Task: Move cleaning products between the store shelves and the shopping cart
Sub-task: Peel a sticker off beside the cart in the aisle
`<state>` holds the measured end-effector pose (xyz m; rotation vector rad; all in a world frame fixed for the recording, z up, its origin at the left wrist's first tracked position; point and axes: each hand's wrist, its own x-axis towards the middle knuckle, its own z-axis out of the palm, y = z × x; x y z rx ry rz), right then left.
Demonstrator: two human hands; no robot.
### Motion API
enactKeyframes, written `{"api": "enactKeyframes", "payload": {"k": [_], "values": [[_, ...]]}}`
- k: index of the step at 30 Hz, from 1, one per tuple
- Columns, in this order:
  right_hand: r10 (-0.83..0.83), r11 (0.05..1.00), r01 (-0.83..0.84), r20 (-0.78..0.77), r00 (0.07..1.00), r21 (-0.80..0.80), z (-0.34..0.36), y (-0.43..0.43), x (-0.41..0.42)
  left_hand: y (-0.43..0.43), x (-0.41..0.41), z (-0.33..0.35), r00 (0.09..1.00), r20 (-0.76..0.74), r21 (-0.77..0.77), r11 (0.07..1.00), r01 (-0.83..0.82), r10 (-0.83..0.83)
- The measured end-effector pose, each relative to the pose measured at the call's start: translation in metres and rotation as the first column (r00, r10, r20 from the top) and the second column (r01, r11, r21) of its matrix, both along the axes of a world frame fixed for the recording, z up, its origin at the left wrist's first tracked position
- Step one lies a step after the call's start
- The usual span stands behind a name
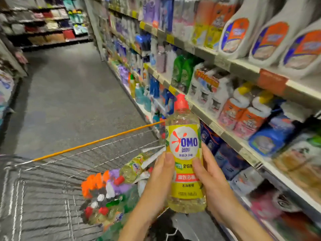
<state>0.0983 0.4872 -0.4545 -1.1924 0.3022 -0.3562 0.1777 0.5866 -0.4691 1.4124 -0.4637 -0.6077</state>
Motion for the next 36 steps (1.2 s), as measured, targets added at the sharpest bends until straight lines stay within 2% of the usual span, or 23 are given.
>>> {"api": "enactKeyframes", "payload": {"k": [4, 8, 12, 17, 23, 28, 32, 36], "values": [[-0.234, 0.972, 0.234, -0.008, 0.972, 0.003, 0.006, 0.003, -0.068, -0.011, -0.045, 0.013, 0.967, 0.062, -0.029, 0.968, 0.248, -0.246], [-0.412, 0.911, 0.412, 0.005, 0.911, 0.016, 0.019, 0.006, -0.144, -0.03, -0.103, 0.024, 0.898, 0.074, -0.056, 0.897, 0.438, -0.433], [-0.597, 0.802, 0.597, 0.035, 0.802, -0.021, 0.034, 0.01, -0.23, -0.058, -0.177, 0.029, 0.806, 0.112, -0.032, 0.808, 0.588, -0.582], [-0.787, 0.614, 0.789, 0.068, 0.613, -0.007, 0.047, 0.01, -0.333, -0.091, -0.281, 0.045, 0.658, 0.116, -0.012, 0.661, 0.75, -0.744], [-0.888, 0.457, 0.889, 0.071, 0.454, 0.021, 0.057, -0.001, -0.464, -0.126, -0.413, 0.066, 0.487, 0.066, -0.054, 0.484, 0.873, -0.871], [-0.912, 0.409, 0.913, 0.04, 0.408, 0.0, 0.064, -0.021, -0.563, -0.153, -0.506, 0.077, 0.34, 0.054, -0.039, 0.339, 0.94, -0.939], [-0.918, 0.392, 0.92, 0.062, 0.391, 0.007, 0.07, -0.043, -0.616, -0.176, -0.561, 0.085, 0.269, 0.072, -0.033, 0.267, 0.963, -0.961], [-0.925, 0.376, 0.925, 0.075, 0.372, 0.045, 0.07, -0.067, -0.651, -0.204, -0.595, 0.082, 0.258, 0.084, -0.003, 0.258, 0.966, -0.963]]}}
